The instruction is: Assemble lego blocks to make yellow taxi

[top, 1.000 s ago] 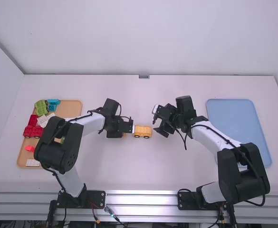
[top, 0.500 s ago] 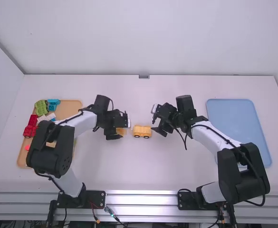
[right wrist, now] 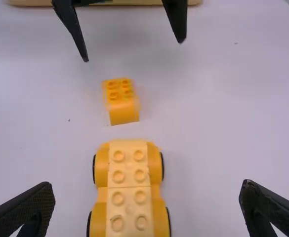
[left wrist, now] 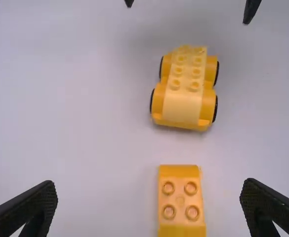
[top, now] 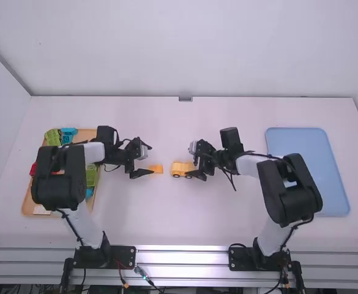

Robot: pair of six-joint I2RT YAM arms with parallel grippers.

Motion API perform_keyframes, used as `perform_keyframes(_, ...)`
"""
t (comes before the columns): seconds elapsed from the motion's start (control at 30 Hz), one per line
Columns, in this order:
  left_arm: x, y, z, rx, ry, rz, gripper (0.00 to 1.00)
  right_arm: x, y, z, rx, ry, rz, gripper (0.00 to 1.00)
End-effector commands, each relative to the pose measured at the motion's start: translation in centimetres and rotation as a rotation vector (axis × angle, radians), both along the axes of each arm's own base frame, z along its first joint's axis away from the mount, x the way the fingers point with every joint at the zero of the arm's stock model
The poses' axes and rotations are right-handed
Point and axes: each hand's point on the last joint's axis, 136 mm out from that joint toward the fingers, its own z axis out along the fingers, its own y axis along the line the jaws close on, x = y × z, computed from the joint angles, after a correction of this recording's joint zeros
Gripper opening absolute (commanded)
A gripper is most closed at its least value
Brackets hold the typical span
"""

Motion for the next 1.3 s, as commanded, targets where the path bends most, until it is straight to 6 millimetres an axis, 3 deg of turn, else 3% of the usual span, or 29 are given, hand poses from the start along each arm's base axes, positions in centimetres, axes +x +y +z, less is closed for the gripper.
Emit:
perform_keyframes(0.0,-0.8,-1.2,-0.3,-0.066,0.014,-0.039,0.99,-0.9,0.3,-0.6,0.038,0.045,0.034,0.99)
perform_keyframes(0.27,-0.6,-0.4,-1.6,-0.019,0.077,0.009,0.99,-1.5,0.5,-1.1,0.027,0.069,0.043,0.99)
perform_keyframes(0.47,-0.7,-0.8,-0.6,-0.111,0.192,0.061,0.99,-0.9,0.1,-1.8,-0.018,0.04,0.021,0.99)
perform_keyframes(0.67,-1.5,-0.3,-3.1,0.034,0.123,0.026,0.99,-1.3,0.7,-1.8,-0.025,0.017,0.049,0.99)
perform_keyframes(1.0,-1.5,-0.7,-4.5,0.002,0.054,0.064,0.98,-1.7,1.0,-1.7,-0.015,0.016,0.068,0.99)
perform_keyframes(1.1,-1.2,-0.8,-5.2,-0.014,0.066,0.086,0.92,-1.7,1.0,-1.7,-0.013,0.017,0.071,0.99)
perform_keyframes(1.13,-1.1,-0.8,-5.4,-0.017,0.074,0.09,0.78,-1.7,1.0,-1.6,-0.013,0.017,0.07,0.99)
perform_keyframes(1.17,-1.1,-0.7,-5.4,-0.021,0.082,0.091,0.71,-1.7,1.1,-1.7,-0.013,0.017,0.071,0.99)
perform_keyframes(1.27,-1.3,-0.8,-5.0,-0.026,0.075,0.053,0.74,-1.8,1.1,-1.6,-0.012,0.022,0.069,0.99)
